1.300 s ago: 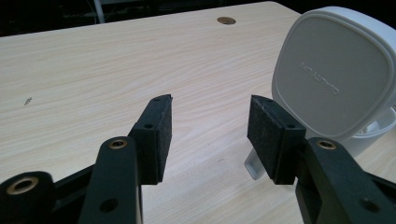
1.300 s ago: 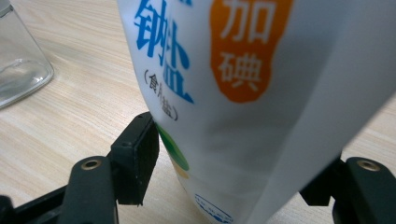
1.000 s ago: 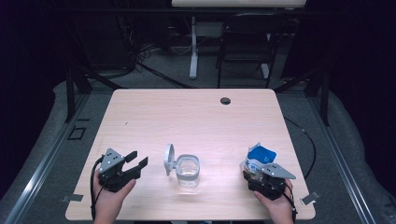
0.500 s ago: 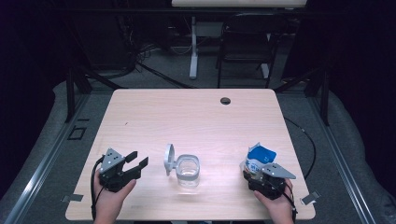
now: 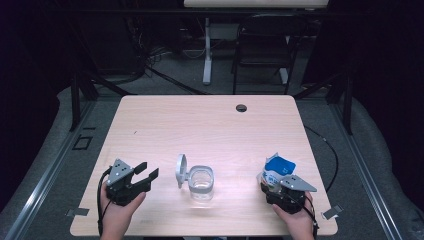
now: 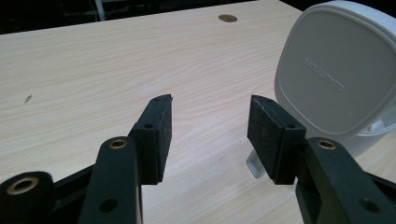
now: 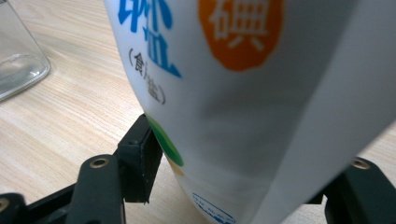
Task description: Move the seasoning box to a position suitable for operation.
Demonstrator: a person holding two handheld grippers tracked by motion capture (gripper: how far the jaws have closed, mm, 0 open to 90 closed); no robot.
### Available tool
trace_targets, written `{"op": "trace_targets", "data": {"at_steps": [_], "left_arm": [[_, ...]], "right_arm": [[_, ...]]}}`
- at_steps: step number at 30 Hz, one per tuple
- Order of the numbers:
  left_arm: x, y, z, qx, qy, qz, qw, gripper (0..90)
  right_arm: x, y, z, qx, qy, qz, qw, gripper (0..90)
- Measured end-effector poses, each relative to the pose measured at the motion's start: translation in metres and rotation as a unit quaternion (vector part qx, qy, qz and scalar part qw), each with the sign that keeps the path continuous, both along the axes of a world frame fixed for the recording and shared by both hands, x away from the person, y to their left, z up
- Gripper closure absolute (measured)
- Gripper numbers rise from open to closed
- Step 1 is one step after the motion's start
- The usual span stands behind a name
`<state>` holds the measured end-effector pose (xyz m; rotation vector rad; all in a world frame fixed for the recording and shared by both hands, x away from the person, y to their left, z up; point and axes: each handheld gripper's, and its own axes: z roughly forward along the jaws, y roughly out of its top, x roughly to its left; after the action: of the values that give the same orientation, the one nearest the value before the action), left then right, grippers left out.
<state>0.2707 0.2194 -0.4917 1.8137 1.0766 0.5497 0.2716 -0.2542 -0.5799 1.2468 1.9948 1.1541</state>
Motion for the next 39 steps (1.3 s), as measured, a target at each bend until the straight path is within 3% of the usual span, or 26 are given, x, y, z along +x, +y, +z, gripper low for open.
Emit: {"op": "trace_targets", "data": {"at_steps": [39], "left_arm": [[0.0008,-0.0009,-0.0024,0.001,0.002,0.001,1.0,50.4]], "right_arm": [[-0.0006,0.0002,-0.004,0.003,-0.013,0.003,0.9999,37.3]]}}
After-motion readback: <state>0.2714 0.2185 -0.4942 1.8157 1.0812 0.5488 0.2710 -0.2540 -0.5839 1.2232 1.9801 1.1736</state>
